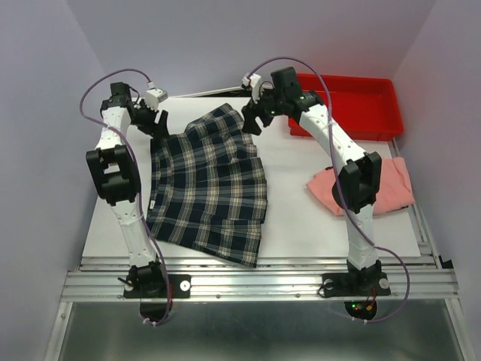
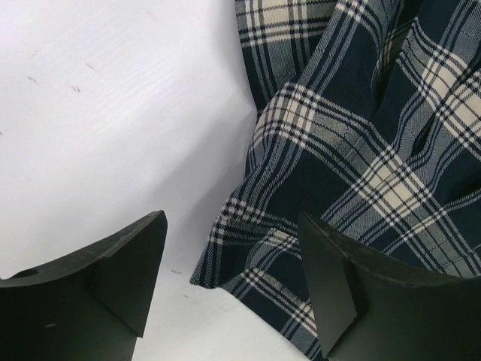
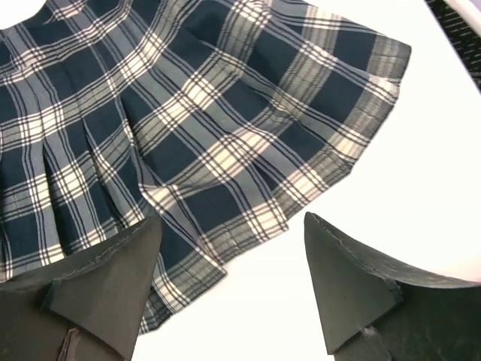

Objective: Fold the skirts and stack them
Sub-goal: Flatten the skirt out

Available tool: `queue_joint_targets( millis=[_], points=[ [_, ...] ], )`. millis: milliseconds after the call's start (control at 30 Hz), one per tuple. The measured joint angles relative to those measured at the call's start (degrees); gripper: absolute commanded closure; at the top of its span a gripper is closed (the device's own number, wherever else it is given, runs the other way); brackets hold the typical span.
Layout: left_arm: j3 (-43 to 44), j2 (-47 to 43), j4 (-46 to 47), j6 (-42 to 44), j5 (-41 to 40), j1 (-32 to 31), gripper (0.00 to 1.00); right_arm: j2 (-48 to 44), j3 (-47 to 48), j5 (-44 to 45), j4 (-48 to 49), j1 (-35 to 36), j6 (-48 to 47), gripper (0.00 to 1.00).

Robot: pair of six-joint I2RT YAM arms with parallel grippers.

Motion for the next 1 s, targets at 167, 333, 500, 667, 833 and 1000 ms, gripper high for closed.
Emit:
queue_joint_targets(
  millis=[167, 333, 500, 667, 833, 1000],
  points=[
    [9.75, 5.14, -2.67, 1.66, -1.6, -3.28, 0.65, -0.07, -4.44, 1.4, 1.99, 2.64, -0.15, 0.36],
    [12.24, 10.01, -4.5, 2.89, -2.05, -7.34, 0.92, -0.26, -13.25, -1.11, 1.29, 4.07, -1.31, 0.5],
    [11.98, 12.17, -4.57, 1.38, -1.81, -10.88, 0.99, -4.11, -29.27, -2.08, 2.43, 5.99, -3.17, 0.53],
    [13.68, 12.76, -2.58, -4.33, -0.81, -13.75, 0.6, -5.66, -41.53, -2.99, 2.84, 11.78, -4.13, 0.55],
    [13.81, 11.8, 5.79, -19.54, 3.02, -15.58, 0.34, -5.03, -41.11, -4.81, 2.91, 17.33, -3.48, 0.51],
    [-3.02, -4.26, 13.29, -31.34, 4.85, -10.51, 0.33, 2.93, -29.33, -8.55, 3.08, 22.01, 5.22, 0.36]
  ],
)
